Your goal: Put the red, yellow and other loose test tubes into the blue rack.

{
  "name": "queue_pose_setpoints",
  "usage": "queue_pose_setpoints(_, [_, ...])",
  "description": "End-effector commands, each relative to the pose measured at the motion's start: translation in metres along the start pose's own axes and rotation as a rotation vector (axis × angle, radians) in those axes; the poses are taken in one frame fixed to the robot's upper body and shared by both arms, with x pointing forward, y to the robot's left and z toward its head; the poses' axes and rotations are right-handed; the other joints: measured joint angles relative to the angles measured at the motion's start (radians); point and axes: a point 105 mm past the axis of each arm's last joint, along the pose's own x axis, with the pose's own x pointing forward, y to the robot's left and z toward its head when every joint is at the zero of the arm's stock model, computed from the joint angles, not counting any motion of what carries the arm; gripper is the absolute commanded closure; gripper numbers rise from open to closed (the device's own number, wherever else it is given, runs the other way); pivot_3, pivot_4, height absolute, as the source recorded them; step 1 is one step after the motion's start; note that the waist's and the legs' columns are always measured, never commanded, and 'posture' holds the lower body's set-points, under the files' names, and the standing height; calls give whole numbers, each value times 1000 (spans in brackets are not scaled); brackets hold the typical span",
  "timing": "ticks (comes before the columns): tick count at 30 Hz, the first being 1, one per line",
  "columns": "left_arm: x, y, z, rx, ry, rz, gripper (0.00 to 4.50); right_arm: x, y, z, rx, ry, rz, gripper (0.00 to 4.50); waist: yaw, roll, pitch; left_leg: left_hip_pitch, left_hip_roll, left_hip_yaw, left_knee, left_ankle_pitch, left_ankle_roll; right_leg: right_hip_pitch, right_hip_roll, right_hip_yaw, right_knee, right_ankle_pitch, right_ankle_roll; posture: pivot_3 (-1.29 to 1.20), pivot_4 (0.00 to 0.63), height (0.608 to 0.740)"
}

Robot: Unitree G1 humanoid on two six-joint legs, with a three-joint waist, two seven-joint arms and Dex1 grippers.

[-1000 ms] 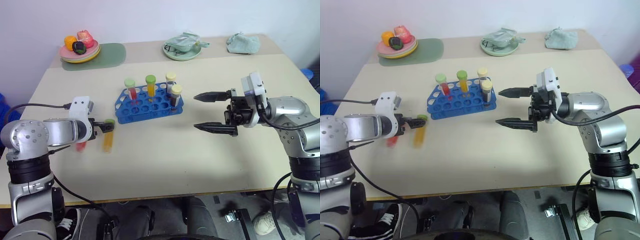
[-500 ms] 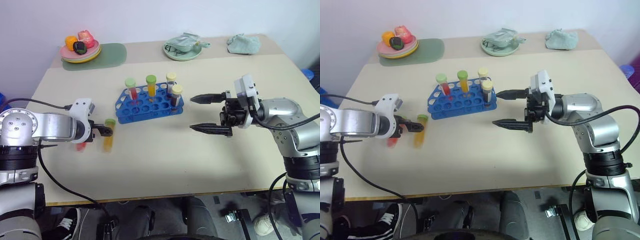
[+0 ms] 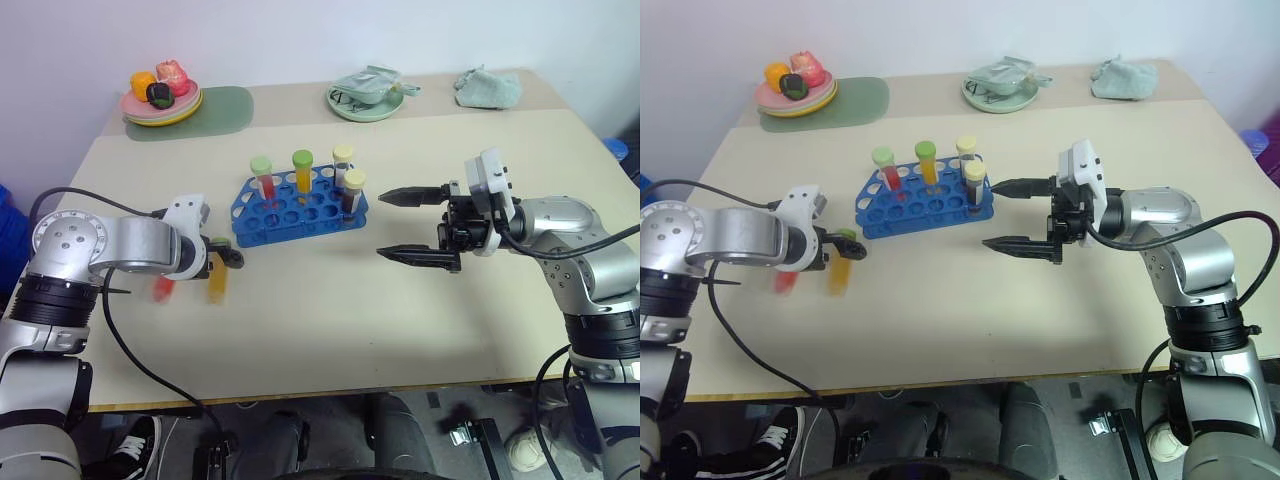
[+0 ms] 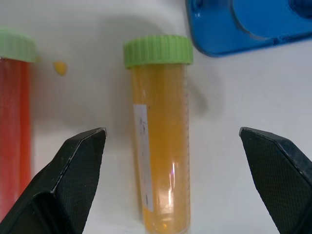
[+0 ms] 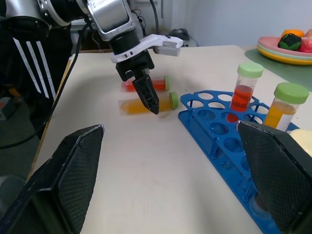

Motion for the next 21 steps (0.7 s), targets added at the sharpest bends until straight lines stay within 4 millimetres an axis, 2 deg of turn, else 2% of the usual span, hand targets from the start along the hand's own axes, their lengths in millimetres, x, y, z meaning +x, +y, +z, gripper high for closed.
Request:
queue_pose_setpoints(1, [-5,2,6,-16,-27,10,0,1,0,12,-55,-20,1,33,1,0,0,0,0,0,0,0,0,0,0,0,0,0,0,0,150,740])
queue_pose_setpoints(8, [-2,0,3,-19,-14,1,0,2,-1,11,-60,-17,-5,33,0,0,0,0,0,0,0,0,0,0,0,0,0,0,0,0,150,740])
queue_pose_setpoints(11, [3,1,-4,-29,2,1,850,2,-1,11,-60,-14,-6,0,0,0,0,0,0,0,0,0,0,0,0,0,0,0,0,0,150,740])
queue_pose_setpoints(14, [3,1,-6,-28,1,5,2261,1,-1,10,-62,-6,-7,0,0,0,0,0,0,0,0,0,0,0,0,0,0,0,0,0,150,740])
queue_pose_setpoints(21, [4,5,-6,-54,-1,17,2261,1,-3,8,-68,6,-11,0,1,0,0,0,0,0,0,0,0,0,0,0,0,0,0,0,150,740])
